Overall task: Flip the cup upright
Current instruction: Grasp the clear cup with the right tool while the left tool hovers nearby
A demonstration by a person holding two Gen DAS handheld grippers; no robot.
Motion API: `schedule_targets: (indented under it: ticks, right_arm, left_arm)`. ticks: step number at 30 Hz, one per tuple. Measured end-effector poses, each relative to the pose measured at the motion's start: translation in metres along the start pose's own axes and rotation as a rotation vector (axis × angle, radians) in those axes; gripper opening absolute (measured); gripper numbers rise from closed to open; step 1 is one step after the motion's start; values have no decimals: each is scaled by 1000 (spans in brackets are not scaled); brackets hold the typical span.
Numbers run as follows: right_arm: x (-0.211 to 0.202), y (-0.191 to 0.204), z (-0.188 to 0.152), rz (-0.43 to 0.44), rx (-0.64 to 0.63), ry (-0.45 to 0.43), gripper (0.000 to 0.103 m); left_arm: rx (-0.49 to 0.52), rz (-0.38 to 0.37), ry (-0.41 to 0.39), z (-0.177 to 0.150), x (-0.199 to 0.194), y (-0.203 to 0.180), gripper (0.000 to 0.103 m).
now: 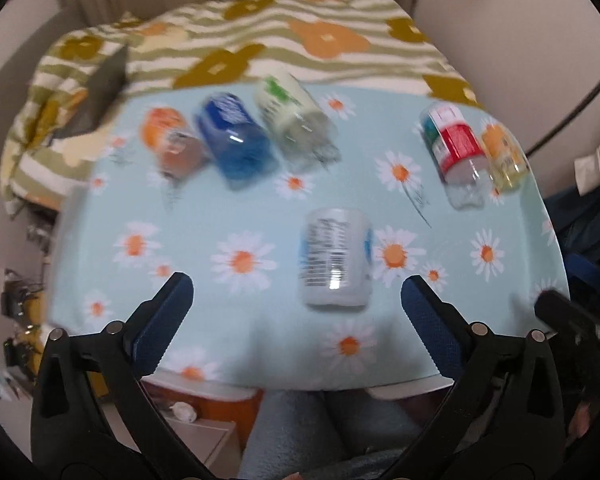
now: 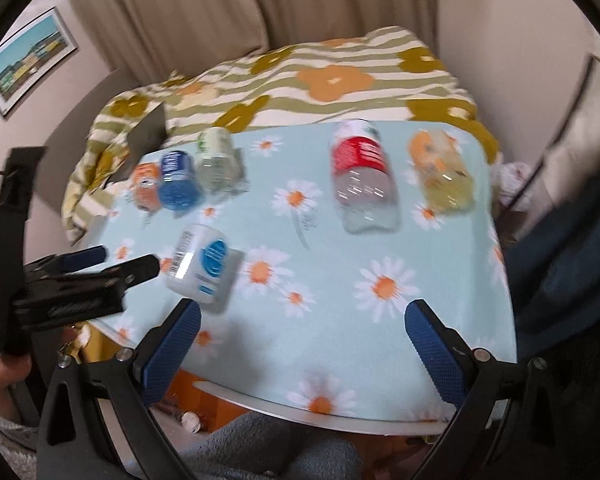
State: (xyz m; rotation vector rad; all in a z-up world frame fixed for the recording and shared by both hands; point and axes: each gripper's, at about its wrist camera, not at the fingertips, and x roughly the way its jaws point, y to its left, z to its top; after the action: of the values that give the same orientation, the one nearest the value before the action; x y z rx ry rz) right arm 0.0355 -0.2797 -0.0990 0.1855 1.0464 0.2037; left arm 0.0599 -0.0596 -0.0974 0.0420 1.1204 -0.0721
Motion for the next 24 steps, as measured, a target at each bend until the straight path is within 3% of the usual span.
schedule_targets:
  ticks: [3, 8, 17, 24]
  right_arm:
    - [6, 11, 20, 51, -15, 44, 102]
    - [39, 31, 47, 84, -27, 163, 102]
    - [125, 52, 65, 186, 132, 402, 101]
    - [172, 66, 73, 179, 191, 528, 89]
  left_arm:
    - [-29, 30, 1, -2, -13, 23, 103]
    - [-63, 11, 25, -11, -9, 59, 103]
    - [-48, -60, 107, -22, 35, 97, 103]
    - [-26, -90, 152, -21, 58, 112, 103]
